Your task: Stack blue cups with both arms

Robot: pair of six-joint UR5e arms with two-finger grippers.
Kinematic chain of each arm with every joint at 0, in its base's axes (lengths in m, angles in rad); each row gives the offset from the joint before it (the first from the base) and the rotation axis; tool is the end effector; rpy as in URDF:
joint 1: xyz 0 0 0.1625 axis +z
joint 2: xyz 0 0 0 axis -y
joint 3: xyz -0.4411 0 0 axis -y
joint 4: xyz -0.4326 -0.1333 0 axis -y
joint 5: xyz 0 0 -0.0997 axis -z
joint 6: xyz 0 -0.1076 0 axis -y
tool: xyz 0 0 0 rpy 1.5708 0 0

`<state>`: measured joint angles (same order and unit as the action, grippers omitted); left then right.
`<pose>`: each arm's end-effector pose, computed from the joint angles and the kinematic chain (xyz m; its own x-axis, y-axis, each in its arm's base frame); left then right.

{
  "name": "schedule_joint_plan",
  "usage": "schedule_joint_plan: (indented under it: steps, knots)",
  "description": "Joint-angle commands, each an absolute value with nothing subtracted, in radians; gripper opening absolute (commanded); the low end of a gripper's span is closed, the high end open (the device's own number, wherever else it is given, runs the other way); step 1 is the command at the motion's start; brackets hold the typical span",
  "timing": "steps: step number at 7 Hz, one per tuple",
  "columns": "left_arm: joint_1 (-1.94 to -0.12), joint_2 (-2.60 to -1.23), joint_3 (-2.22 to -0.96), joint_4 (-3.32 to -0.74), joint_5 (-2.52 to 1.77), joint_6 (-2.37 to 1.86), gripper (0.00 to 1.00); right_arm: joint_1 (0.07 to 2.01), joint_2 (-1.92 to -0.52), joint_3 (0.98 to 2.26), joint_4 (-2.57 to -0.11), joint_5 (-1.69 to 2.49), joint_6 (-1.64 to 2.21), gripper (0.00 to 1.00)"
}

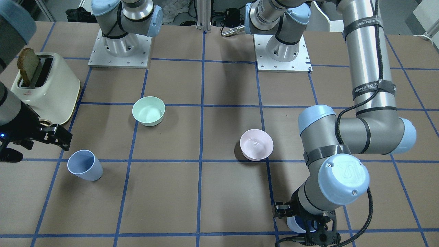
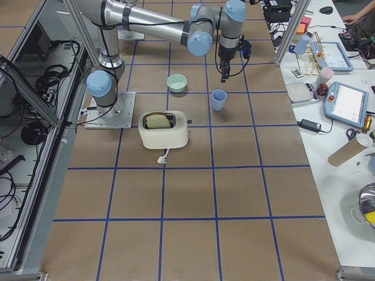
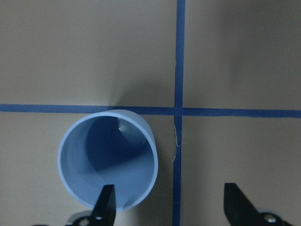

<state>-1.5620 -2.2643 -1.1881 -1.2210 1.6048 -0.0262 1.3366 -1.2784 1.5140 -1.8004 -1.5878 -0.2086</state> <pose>-0.1226 -0.7988 0.2658 -0.9988 -0.0363 -0.0329 -0.0350 0.9986 -0.0399 -0.0222 -0.6597 0.3757 -0.9996 0.0255 0.0154 0.0256 0.9996 0.0094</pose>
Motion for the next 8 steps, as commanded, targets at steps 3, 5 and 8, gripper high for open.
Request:
schedule_joint_plan:
  steps: [3, 5, 8]
  knots:
    - [-1.568, -2.267, -1.189, -1.193, 1.626, -0.032, 0.00, 1.321, -1.166, 1.593, -1.963, -1.588, -0.219, 1.00]
    - [-1.670, -2.211, -1.184, -1.207, 1.614, -0.076, 0.00, 1.321, -1.138, 1.634, -2.054, -1.588, -0.221, 1.00]
    - [-1.883, -2.246, -1.189, -1.141, 1.612, -0.405, 0.00, 1.321, -1.137, 1.651, -2.045, -1.588, -0.222, 0.93]
